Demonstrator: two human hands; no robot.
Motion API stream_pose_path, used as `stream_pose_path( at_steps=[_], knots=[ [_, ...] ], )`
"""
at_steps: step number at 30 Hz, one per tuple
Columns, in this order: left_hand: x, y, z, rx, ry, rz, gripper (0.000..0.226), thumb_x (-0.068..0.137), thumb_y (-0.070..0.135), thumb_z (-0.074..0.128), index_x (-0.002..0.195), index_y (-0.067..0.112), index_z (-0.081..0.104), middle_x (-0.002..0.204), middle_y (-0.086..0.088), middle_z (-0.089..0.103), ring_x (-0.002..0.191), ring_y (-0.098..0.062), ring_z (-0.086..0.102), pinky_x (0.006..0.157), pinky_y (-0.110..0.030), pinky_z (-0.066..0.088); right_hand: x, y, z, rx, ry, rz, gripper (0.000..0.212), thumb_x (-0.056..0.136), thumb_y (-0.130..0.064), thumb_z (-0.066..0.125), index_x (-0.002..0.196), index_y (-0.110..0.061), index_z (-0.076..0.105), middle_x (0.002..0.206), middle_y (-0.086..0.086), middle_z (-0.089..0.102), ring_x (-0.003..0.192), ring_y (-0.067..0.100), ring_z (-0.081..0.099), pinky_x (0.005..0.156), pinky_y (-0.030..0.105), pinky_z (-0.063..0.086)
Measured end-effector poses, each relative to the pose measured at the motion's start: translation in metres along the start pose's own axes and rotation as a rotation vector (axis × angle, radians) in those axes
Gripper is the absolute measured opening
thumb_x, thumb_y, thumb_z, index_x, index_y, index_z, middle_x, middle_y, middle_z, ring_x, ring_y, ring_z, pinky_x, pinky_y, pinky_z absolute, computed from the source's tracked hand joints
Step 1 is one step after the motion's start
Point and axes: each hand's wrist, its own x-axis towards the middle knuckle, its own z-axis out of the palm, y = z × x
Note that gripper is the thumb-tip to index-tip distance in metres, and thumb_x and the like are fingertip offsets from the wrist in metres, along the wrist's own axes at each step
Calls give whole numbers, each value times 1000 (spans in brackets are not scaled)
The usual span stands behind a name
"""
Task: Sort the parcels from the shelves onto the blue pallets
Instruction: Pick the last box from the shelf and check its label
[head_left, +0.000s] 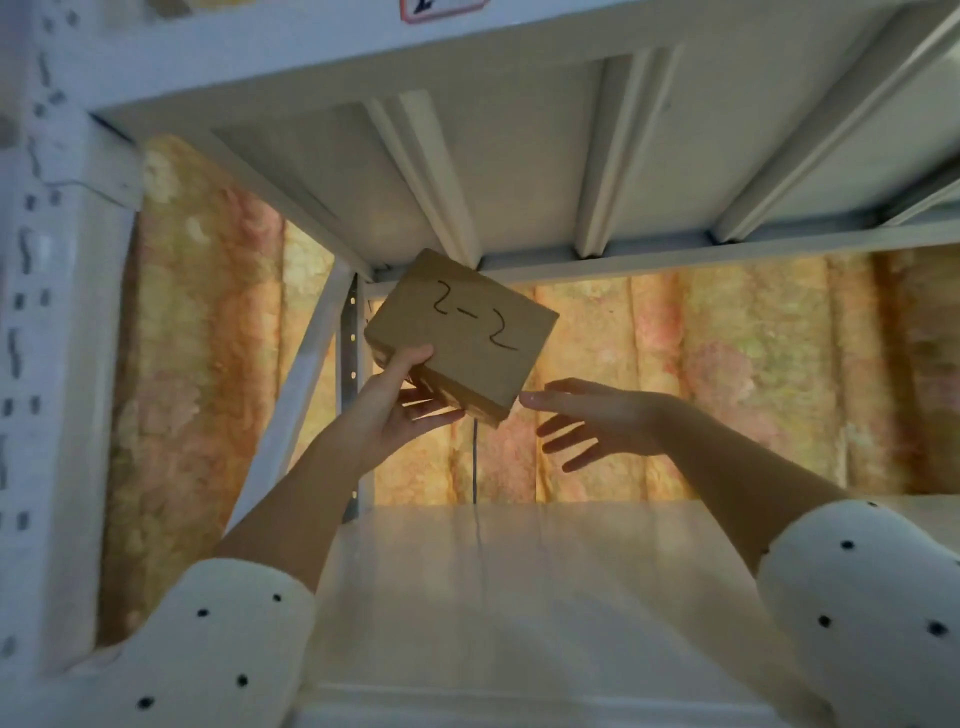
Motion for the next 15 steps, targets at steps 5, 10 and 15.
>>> stream_pose_path(
  at_steps=[5, 10, 15],
  knots=[
    [-8, -3, 7, -96, -58, 8, 25, 91, 13, 56, 114, 7, 46, 121, -24, 50, 118, -39, 52, 97, -47, 46, 3, -7, 8, 179, 47, -168, 95, 67, -56, 70, 144, -14, 33, 127, 9, 56, 115, 25, 58, 96, 44, 51],
    [-15, -2, 18, -4, -93, -4, 24, 92, 25, 56, 112, 13, 50, 120, -20, 51, 121, -38, 52, 98, -48, 46, -11, -3, 9, 348, 184, -204, 96, 65, -46, 77, 145, -22, 30, 129, 9, 55, 115, 27, 59, 95, 45, 51],
    [-21, 6, 19, 23, -98, 47, 19, 92, 35, 56, 107, 24, 56, 114, -11, 53, 108, -28, 53, 98, -43, 46, -59, -1, 9, 386, 298, -166, 76, 72, -46, 72, 136, -17, 44, 128, 11, 56, 111, 26, 61, 86, 41, 56]
  ],
)
